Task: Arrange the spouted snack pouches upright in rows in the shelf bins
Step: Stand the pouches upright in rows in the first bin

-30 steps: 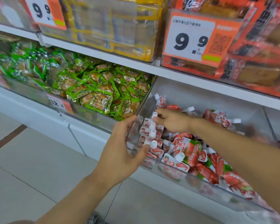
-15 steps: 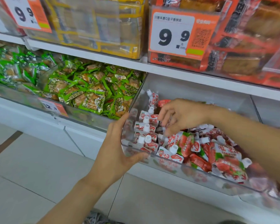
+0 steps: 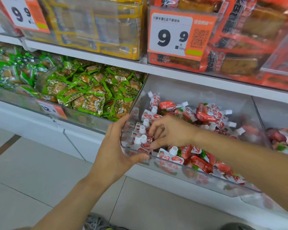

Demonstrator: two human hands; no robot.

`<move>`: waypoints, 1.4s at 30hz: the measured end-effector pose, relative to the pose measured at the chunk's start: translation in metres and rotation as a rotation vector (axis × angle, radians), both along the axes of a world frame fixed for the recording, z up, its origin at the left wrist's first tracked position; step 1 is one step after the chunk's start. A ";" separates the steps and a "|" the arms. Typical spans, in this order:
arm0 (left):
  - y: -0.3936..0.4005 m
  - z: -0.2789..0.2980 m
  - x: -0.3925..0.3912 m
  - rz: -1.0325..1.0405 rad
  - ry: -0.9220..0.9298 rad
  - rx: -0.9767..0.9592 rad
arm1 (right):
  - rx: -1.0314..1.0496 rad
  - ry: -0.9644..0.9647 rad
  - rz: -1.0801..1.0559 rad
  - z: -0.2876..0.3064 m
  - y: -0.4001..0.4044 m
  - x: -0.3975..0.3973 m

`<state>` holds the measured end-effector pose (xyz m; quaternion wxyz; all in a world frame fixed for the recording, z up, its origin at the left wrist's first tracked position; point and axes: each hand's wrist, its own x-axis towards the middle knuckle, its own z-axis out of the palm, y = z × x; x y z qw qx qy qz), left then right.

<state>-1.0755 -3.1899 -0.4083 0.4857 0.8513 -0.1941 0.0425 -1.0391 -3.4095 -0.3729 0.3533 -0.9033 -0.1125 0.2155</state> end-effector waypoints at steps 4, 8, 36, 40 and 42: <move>0.001 -0.001 0.000 -0.009 -0.003 -0.002 | 0.006 -0.044 -0.063 0.029 -0.033 0.015; 0.000 0.001 -0.001 -0.003 0.006 -0.013 | -0.093 -0.206 -0.185 0.027 -0.044 0.044; 0.005 -0.010 0.004 -0.003 0.032 -0.029 | -0.511 -0.606 0.119 0.000 -0.028 0.121; 0.004 -0.009 0.002 -0.002 0.039 -0.029 | -0.302 -0.478 0.009 0.006 -0.029 0.109; 0.004 -0.008 0.002 -0.003 0.039 -0.025 | -0.299 -0.453 -0.014 0.007 -0.027 0.104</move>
